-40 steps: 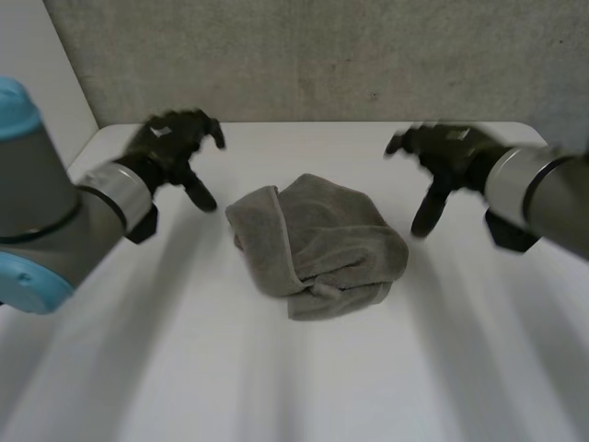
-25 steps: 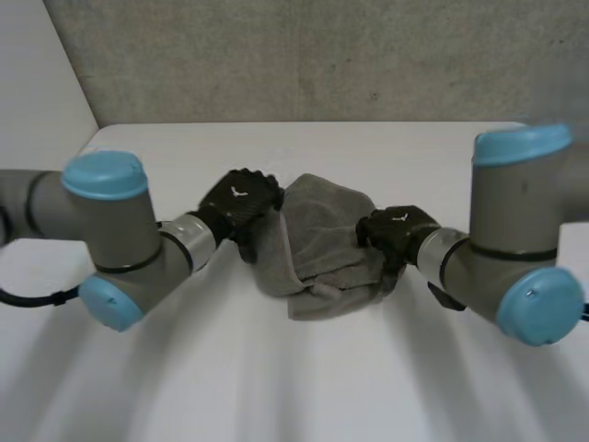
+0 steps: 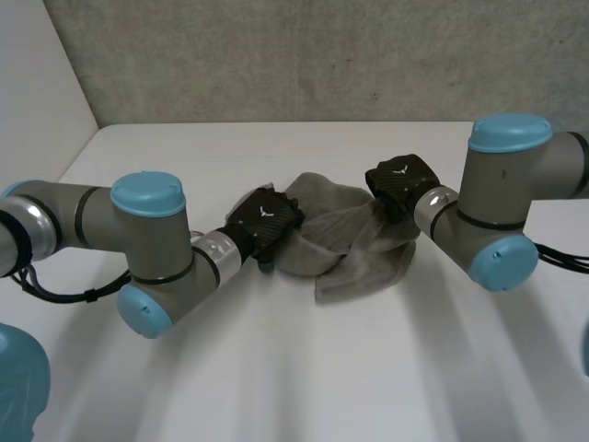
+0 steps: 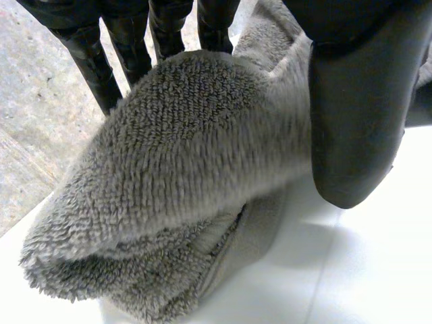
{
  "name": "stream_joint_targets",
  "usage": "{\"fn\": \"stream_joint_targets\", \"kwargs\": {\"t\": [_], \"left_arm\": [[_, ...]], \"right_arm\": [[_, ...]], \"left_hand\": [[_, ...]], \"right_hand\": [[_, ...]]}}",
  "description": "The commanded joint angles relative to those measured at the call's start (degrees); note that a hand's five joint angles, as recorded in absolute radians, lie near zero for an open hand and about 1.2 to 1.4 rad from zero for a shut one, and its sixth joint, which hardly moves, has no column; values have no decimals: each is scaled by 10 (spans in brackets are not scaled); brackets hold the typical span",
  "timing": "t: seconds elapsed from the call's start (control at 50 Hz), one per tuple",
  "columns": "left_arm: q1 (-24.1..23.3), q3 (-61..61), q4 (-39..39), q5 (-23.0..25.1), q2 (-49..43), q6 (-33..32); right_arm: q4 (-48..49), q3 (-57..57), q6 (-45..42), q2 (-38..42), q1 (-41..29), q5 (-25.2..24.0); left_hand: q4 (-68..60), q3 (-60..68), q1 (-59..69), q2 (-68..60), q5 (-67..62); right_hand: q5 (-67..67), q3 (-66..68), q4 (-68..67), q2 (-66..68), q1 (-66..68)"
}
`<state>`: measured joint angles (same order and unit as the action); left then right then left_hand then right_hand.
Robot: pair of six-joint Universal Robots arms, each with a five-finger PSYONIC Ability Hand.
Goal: Fold the towel.
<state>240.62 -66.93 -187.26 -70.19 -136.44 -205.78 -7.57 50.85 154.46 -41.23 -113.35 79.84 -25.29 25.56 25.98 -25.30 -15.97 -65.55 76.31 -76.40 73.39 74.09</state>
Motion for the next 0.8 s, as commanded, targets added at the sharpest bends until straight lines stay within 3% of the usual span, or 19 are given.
{"fn": "stream_joint_targets", "kwargs": {"t": [0.02, 0.04, 0.08, 0.1, 0.14, 0.26, 0.46, 0.54, 0.68, 0.8], "left_arm": [[-1, -34, 1, -3, 24, -1], [-1, -34, 1, -3, 24, -1], [-1, -41, 1, -4, 30, -1], [-1, -41, 1, -4, 30, -1], [-1, -46, 1, -5, 37, -1], [0, -49, 1, -5, 59, 5], [-1, -96, -3, -5, 128, 8], [-2, -115, -3, -5, 151, 9], [-3, -153, -4, -6, 192, 15], [-1, -177, -4, -7, 220, 104]], "right_arm": [[-110, -126, -63, 79, 12, 4], [-111, -126, -63, 79, 12, 4], [-133, -124, -59, 72, 9, 8], [-133, -124, -59, 72, 9, 8], [-140, -99, -48, 44, 5, 26], [-118, 22, 19, -73, -4, 28], [-33, 214, 142, -212, -26, -19], [-13, 256, 216, -210, -32, -39], [11, 269, 261, -173, -62, -44], [24, 261, 268, -150, -85, -45]], "left_hand": [[-86, 83, 79, -86, -79], [-86, 84, 79, -86, -80], [-229, 226, 222, -228, -222], [-229, 227, 222, -229, -223], [-365, 362, 358, -365, -358], [-547, 544, 540, -547, -540], [-547, 544, 540, -547, -540], [-547, 544, 540, -547, -540], [-547, 544, 540, -547, -540], [-547, 544, 540, -547, -540]], "right_hand": [[96, -104, 105, -75, -82], [98, -105, 106, -76, -83], [324, -332, 333, -302, -309], [325, -333, 333, -303, -310], [456, -463, 464, -434, -441], [495, -502, 503, -473, -480], [475, -482, 483, -453, -460], [453, -460, 461, -431, -438], [436, -444, 445, -414, -421], [436, -444, 445, -414, -421]]}}
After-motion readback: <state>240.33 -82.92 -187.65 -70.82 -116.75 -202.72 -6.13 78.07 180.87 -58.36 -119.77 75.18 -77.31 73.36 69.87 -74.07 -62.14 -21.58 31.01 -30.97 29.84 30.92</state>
